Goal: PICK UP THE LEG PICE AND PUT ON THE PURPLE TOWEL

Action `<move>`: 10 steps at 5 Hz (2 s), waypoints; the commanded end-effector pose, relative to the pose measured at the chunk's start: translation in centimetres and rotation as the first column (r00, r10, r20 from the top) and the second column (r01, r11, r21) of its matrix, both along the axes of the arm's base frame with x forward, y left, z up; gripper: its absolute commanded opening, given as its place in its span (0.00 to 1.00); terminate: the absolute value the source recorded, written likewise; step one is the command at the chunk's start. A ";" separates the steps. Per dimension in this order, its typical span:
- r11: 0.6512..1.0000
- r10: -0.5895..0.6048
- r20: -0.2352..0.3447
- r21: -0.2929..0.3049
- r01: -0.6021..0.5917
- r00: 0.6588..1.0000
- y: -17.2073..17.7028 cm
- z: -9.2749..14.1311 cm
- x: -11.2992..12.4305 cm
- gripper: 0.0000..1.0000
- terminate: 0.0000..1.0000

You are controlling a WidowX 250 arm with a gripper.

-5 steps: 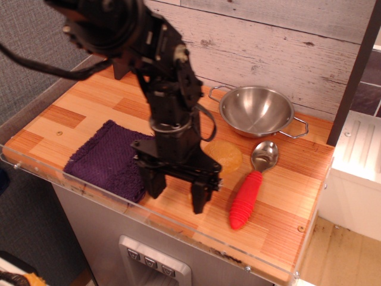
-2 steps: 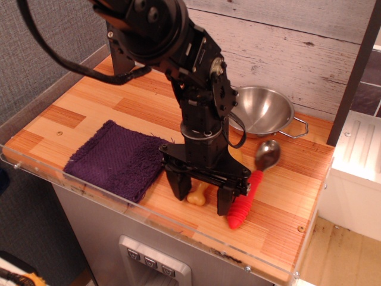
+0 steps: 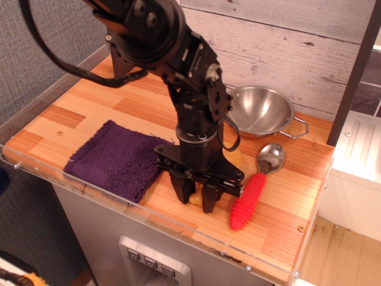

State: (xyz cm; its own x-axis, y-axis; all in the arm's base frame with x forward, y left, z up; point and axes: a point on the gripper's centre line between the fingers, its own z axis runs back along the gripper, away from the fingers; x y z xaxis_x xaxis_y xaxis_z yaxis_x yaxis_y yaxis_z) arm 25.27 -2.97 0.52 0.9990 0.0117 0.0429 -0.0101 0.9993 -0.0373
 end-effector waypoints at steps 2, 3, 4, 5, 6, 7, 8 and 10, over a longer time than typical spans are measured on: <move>0.999 0.004 0.037 -0.047 -0.002 0.999 1.7 3.1 -0.1 0.00 0.00; 0.998 -0.004 0.121 -0.065 0.012 0.993 3.6 7.4 -1.6 0.00 0.00; 0.999 0.033 0.137 -0.011 -0.032 0.990 6.2 9.2 -3.7 0.00 0.00; 0.995 0.093 0.065 0.017 -0.094 0.994 9.4 7.8 -4.6 0.00 0.00; 0.992 0.114 0.017 0.043 -0.114 0.993 11.4 6.1 -4.4 0.00 0.00; 0.990 0.122 -0.029 0.068 -0.120 0.992 12.7 4.6 -3.7 0.00 0.00; 0.991 0.114 -0.047 0.074 -0.111 0.992 12.6 3.7 -3.3 0.00 0.00; 0.997 0.072 -0.026 0.041 -0.071 0.997 11.4 3.8 -3.0 0.00 0.00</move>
State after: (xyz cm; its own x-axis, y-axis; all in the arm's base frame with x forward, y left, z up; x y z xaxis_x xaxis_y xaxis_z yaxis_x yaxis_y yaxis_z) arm 22.11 8.39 3.28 0.9958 0.0892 -0.0205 -0.0895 0.9959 -0.0119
